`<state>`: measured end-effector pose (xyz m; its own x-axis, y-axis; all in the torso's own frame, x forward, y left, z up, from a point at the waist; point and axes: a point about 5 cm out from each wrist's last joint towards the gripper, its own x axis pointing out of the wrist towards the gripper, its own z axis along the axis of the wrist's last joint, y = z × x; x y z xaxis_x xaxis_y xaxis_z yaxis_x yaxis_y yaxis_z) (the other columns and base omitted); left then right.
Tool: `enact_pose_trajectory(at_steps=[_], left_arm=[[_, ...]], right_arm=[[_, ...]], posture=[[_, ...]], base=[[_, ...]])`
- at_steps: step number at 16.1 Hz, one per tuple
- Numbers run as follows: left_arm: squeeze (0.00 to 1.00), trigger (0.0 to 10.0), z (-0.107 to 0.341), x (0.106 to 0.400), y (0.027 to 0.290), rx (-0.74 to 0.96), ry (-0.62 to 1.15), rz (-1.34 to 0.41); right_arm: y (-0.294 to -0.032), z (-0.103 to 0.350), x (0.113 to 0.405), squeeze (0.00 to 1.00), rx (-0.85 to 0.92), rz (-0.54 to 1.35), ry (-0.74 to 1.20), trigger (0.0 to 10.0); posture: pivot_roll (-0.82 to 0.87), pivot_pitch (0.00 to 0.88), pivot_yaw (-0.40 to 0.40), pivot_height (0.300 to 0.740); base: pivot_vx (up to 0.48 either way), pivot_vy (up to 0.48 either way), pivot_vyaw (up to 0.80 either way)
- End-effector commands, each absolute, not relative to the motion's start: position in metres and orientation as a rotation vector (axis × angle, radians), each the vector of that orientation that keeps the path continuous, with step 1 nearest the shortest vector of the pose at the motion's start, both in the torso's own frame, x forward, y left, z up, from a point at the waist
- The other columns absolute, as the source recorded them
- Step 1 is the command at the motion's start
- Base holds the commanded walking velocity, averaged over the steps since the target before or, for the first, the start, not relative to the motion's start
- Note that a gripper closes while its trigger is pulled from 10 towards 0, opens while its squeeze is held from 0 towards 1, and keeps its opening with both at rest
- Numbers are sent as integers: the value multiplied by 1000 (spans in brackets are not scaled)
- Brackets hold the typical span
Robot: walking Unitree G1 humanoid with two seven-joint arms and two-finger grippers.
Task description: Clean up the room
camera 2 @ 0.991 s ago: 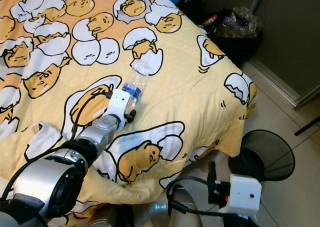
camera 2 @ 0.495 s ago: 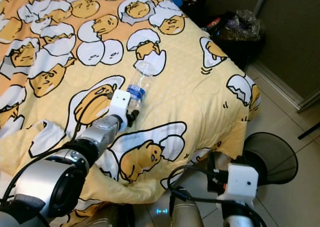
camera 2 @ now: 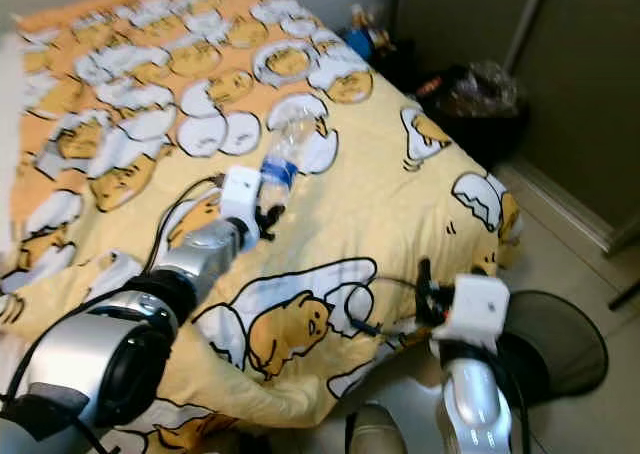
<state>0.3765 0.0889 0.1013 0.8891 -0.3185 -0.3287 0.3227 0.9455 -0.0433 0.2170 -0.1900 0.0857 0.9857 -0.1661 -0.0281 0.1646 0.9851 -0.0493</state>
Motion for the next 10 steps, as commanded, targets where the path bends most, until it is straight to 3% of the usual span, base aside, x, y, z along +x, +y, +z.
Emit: enact_pose_trajectory(at_steps=[1, 4, 5, 6, 7, 10], left_arm=[[0, 0, 123, 386, 97, 7, 221, -340], [0, 0, 138, 388, 119, 12, 91, -329], [0, 0, 140, 383, 137, -4, 31, -294], [0, 0, 133, 360, 162, -9, -60, -245], [0, 0, 131, 343, 170, 25, -122, -231], [0, 0, 117, 314, 171, 49, -138, -261]], right_arm=[[-191, 85, 219, 0, -37, -173, 18, 10000], [-195, 94, 236, 0, -53, -175, -38, 10000], [-198, 99, 243, 0, -62, -187, -72, 10000], [-204, 103, 248, 0, -63, -218, -106, 10000], [-207, 104, 248, 0, -61, -236, -118, 10000], [-215, 106, 244, 0, -62, -271, -137, 10000]], posture=[[-207, 0, 107, 723], [-175, 0, 110, 723], [-152, 0, 107, 723], [-140, 0, 96, 723], [-139, 0, 89, 723], [-129, 0, 66, 723]], base=[[0, 0, 0], [0, 0, 0], [0, 0, 0], [0, 0, 0], [0, 0, 0], [0, 0, 0]])
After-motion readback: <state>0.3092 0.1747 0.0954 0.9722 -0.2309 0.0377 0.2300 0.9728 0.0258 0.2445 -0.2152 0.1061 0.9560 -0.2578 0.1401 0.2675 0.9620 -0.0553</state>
